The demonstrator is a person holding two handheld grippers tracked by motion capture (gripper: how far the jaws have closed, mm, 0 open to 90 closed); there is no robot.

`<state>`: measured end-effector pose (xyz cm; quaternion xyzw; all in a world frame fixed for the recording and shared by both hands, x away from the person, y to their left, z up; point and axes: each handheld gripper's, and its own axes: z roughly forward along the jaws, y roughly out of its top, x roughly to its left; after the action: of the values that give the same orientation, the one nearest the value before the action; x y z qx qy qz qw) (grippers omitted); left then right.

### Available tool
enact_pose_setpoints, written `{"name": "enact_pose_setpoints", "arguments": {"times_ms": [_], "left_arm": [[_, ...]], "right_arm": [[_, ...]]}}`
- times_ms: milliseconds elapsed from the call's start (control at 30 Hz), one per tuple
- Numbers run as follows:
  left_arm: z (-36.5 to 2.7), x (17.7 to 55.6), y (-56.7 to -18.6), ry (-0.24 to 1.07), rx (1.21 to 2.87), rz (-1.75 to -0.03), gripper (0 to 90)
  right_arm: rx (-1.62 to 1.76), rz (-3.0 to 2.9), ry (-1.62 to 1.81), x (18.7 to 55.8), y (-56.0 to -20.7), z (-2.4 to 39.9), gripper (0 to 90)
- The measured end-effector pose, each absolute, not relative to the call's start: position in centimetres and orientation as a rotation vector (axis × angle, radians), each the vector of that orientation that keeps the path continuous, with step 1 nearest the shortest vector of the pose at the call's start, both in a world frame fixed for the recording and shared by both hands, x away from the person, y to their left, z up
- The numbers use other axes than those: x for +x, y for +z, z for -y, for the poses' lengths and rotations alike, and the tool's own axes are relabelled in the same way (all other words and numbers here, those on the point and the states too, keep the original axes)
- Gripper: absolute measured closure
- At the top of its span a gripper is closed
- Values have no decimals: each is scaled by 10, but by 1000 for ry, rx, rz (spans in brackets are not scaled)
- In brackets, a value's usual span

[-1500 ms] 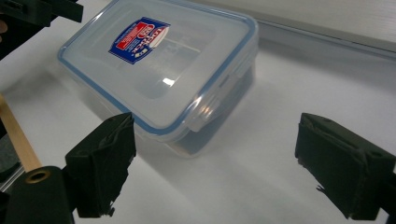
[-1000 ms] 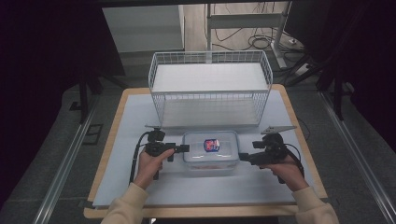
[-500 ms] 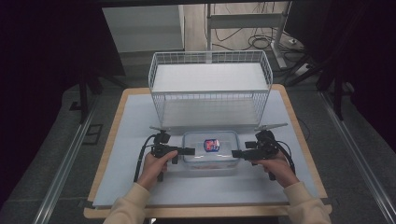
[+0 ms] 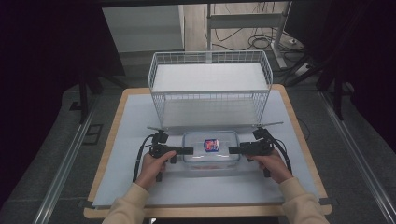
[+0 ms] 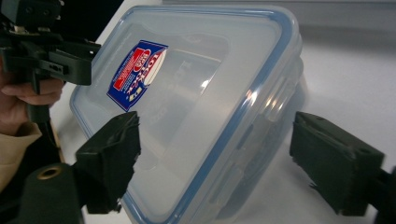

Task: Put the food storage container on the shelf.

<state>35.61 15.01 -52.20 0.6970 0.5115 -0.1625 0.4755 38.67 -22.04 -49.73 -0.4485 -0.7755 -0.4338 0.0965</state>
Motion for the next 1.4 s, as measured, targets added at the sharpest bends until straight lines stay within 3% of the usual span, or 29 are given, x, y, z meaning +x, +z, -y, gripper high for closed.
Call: {"name": "enact_pose_setpoints", "arguments": {"times_ms": [600, 1400], "left_arm": [[-157, 352, -522, -412, 1670, -1225, 409], [-157, 332, -516, -330, 1661, -1189, 475]], "right_arm": [[-1329, 2141, -1290, 395, -500, 232, 390], [-1285, 2195, -1385, 374, -493, 237, 466]]}}
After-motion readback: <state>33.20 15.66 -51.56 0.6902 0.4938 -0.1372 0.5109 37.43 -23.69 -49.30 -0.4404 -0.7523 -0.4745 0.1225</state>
